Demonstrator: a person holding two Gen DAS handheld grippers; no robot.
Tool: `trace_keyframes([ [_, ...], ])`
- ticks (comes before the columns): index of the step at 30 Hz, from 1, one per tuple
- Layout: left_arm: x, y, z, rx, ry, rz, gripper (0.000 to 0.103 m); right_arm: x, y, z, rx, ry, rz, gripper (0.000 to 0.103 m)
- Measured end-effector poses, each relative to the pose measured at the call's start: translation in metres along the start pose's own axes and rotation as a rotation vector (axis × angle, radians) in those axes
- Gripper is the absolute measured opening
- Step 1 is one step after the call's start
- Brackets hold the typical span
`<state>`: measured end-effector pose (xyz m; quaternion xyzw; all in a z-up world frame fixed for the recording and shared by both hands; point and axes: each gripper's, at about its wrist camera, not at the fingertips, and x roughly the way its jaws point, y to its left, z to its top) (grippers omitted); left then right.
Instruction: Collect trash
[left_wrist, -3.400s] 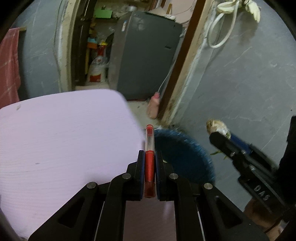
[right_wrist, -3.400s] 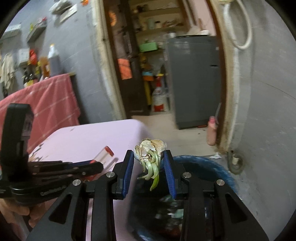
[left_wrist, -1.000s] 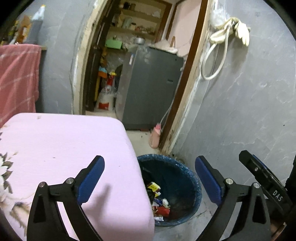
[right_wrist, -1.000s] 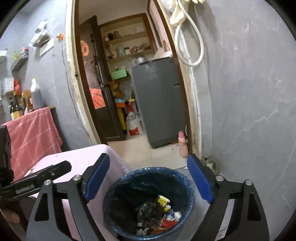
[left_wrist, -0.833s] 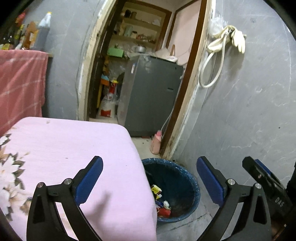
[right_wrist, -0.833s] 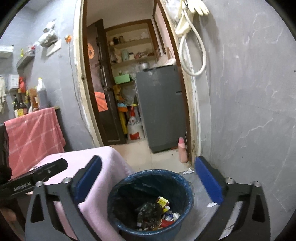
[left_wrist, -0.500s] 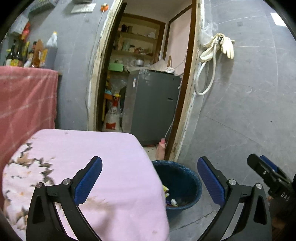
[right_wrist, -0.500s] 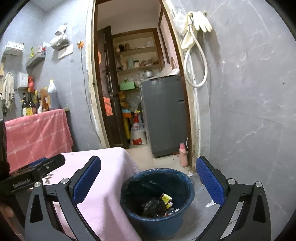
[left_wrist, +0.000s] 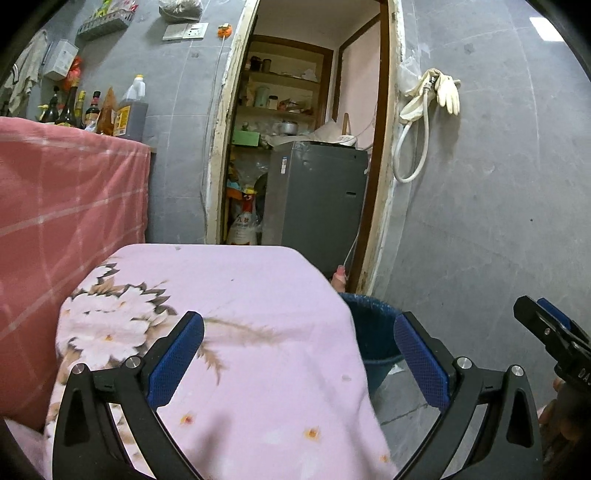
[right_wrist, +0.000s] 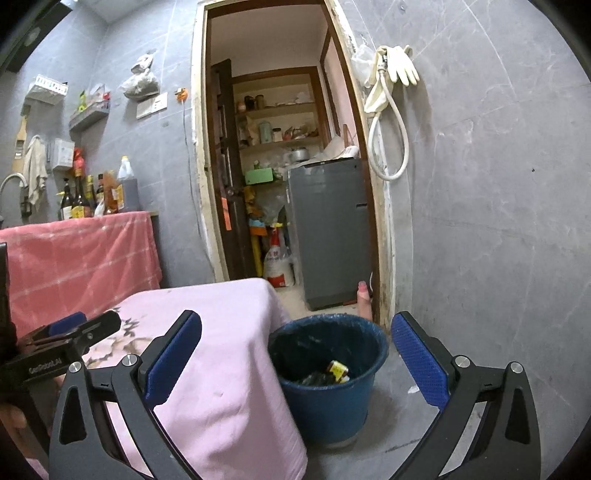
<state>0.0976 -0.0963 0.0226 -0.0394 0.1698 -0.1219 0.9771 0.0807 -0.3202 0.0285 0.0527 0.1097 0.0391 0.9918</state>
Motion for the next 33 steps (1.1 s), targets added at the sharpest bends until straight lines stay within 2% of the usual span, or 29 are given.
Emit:
trace_keyframes([
  [20, -0.048, 0.013, -0.039, -0.004, -0.030, 0.045, 0.101, -0.048, 0.024, -0.037, -0.019, -0.027, -0.049, 0.103],
  [33, -0.052, 0.018, -0.064, 0.013, -0.018, 0.061, 0.101, -0.056, 0.027, -0.057, -0.019, -0.006, -0.092, 0.103],
])
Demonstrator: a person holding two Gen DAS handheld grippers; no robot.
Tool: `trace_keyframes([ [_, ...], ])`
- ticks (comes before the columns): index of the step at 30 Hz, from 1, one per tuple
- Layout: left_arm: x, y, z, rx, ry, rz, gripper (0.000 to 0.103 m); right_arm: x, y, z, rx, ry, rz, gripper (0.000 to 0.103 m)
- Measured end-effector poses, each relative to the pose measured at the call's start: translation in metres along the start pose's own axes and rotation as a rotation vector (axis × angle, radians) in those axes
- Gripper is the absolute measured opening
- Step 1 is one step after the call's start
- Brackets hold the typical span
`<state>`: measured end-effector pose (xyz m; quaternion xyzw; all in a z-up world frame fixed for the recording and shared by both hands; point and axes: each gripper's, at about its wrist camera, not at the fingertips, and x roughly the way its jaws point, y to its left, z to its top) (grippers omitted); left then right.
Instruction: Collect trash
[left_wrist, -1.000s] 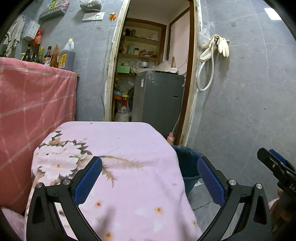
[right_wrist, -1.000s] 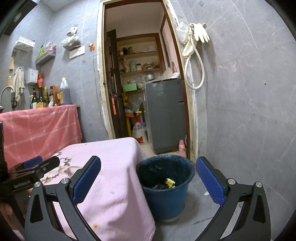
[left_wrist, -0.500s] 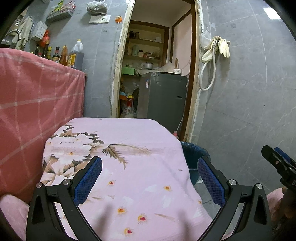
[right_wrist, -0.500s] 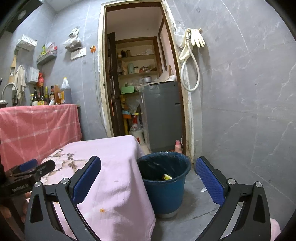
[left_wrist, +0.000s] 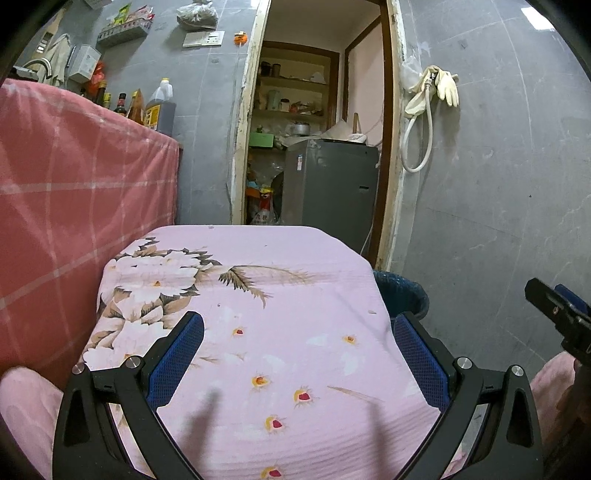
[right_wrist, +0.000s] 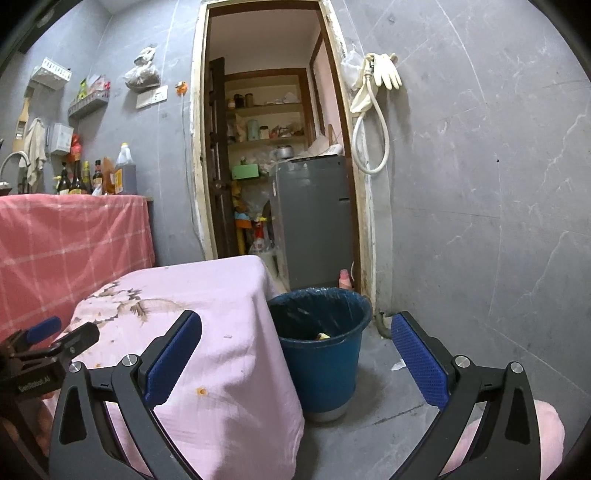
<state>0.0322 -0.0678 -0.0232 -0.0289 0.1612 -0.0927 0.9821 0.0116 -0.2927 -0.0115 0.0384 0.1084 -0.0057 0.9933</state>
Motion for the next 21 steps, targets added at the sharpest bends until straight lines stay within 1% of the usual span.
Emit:
trace_keyframes([
  [6, 0.001, -0.001, -0.005, 0.016, -0.008, 0.020, 0.101, 0.009, 0.005, -0.007, -0.026, 0.040, -0.006, 0.103],
  [9, 0.004, 0.000, -0.007, 0.018, 0.001, 0.022, 0.101, 0.014, 0.006, -0.009, -0.040, 0.061, -0.015, 0.103],
  [21, 0.007, 0.006, -0.008, -0.003, 0.008, 0.035, 0.101, 0.016, 0.006, -0.010, -0.041, 0.072, -0.027, 0.103],
])
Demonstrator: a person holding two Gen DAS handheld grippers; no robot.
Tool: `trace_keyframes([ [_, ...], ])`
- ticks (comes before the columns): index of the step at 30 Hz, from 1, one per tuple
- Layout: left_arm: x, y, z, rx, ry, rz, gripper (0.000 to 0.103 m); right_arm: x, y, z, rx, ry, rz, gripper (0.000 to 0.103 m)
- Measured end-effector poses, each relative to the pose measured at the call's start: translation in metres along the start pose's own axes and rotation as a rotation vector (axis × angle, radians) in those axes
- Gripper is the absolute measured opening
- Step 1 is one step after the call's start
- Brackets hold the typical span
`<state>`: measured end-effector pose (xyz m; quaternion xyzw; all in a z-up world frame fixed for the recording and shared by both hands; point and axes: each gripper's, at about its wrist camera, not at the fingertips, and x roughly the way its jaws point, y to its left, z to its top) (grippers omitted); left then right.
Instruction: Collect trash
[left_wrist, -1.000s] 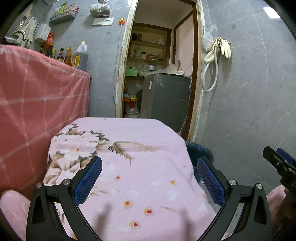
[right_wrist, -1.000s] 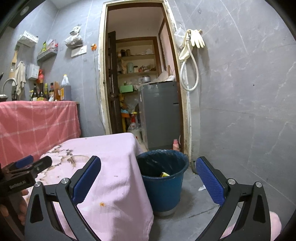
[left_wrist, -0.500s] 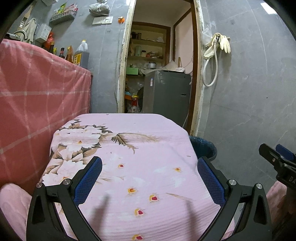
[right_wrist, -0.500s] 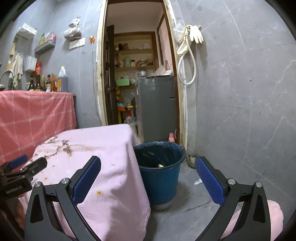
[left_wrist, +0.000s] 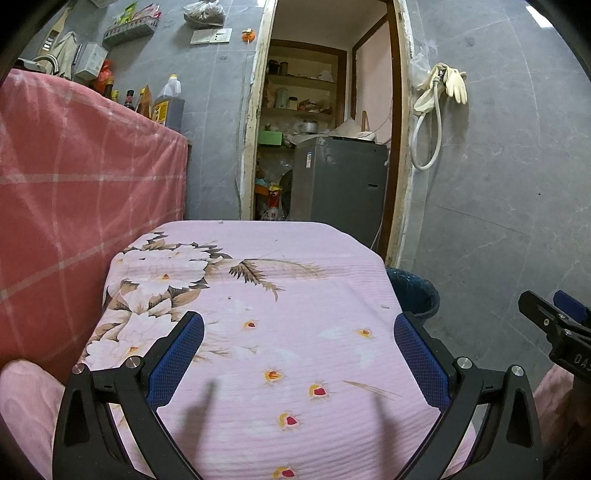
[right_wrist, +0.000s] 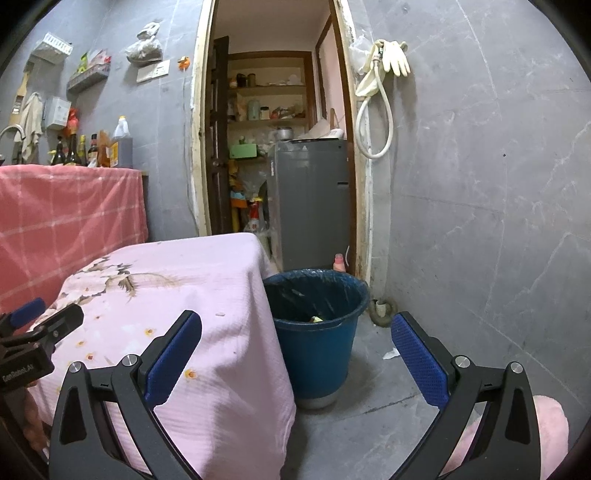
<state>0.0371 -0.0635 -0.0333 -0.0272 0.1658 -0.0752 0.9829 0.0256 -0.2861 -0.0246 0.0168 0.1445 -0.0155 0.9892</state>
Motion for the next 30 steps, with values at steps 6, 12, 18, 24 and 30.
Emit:
trace_keyframes([
  [6, 0.0001, -0.0015, -0.0009, 0.002, 0.001, 0.003, 0.101, 0.0004, -0.0019, 0.0001, 0.007, 0.000, -0.002, 0.103],
  [12, 0.0004, -0.0017, -0.0014, 0.002, 0.001, 0.002, 0.101, 0.0005, -0.0027, 0.0000, 0.007, 0.000, -0.001, 0.103],
  [18, 0.0004, -0.0015, -0.0014, 0.002, 0.003, 0.002, 0.101, 0.0008, -0.0032, -0.0001, 0.007, 0.000, 0.000, 0.103],
  [24, 0.0006, -0.0006, -0.0013, 0.003, 0.003, 0.001, 0.101, 0.0005, -0.0040, 0.0003, 0.008, -0.001, -0.001, 0.103],
  [30, 0.0005, -0.0006, -0.0013, 0.004, 0.005, 0.000, 0.101, 0.0005, -0.0041, 0.0001, 0.008, -0.001, 0.000, 0.103],
])
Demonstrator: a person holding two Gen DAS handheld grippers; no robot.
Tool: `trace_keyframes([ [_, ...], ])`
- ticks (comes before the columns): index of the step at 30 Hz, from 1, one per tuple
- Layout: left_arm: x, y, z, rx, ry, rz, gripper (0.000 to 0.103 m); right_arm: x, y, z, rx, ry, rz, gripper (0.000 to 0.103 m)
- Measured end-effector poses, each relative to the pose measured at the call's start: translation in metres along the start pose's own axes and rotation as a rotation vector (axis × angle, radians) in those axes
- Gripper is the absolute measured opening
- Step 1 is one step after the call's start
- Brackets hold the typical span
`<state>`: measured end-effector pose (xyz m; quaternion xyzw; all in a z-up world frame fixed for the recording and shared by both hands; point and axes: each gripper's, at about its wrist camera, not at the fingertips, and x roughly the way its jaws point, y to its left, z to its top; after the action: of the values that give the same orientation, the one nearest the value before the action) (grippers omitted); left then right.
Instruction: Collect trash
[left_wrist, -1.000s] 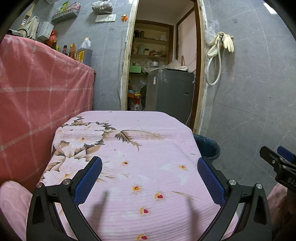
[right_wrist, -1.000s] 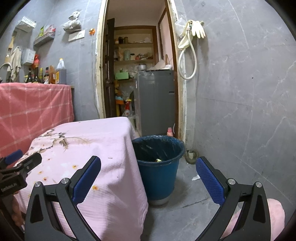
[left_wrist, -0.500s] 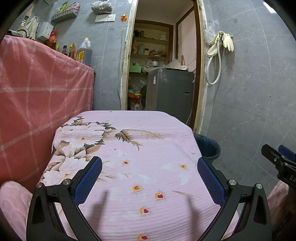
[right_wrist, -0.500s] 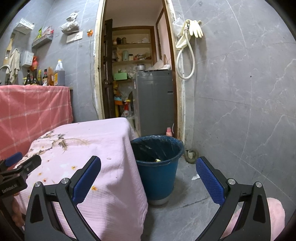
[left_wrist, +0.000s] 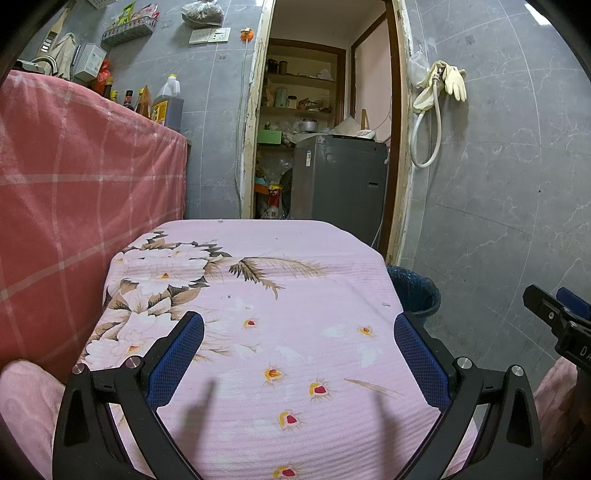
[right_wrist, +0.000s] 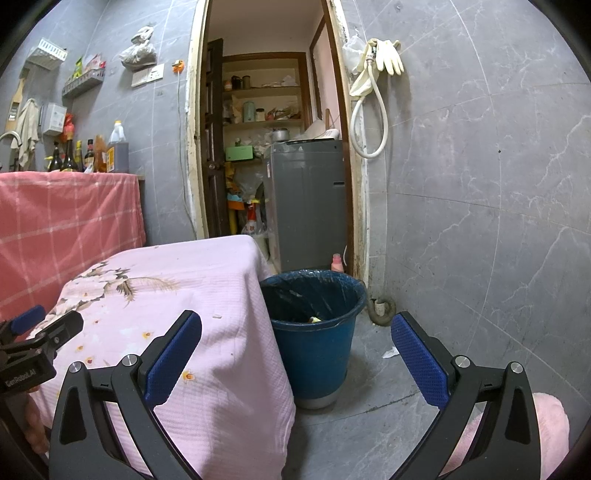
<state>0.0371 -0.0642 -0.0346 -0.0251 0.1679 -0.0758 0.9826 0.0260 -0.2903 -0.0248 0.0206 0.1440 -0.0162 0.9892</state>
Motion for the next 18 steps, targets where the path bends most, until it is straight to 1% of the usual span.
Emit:
trace_keyframes([
  [18, 0.0008, 0.0037, 0.0006, 0.002, 0.005, -0.001, 0.101, 0.0003, -0.0011, -0.0006, 0.003, 0.000, 0.000, 0.103],
])
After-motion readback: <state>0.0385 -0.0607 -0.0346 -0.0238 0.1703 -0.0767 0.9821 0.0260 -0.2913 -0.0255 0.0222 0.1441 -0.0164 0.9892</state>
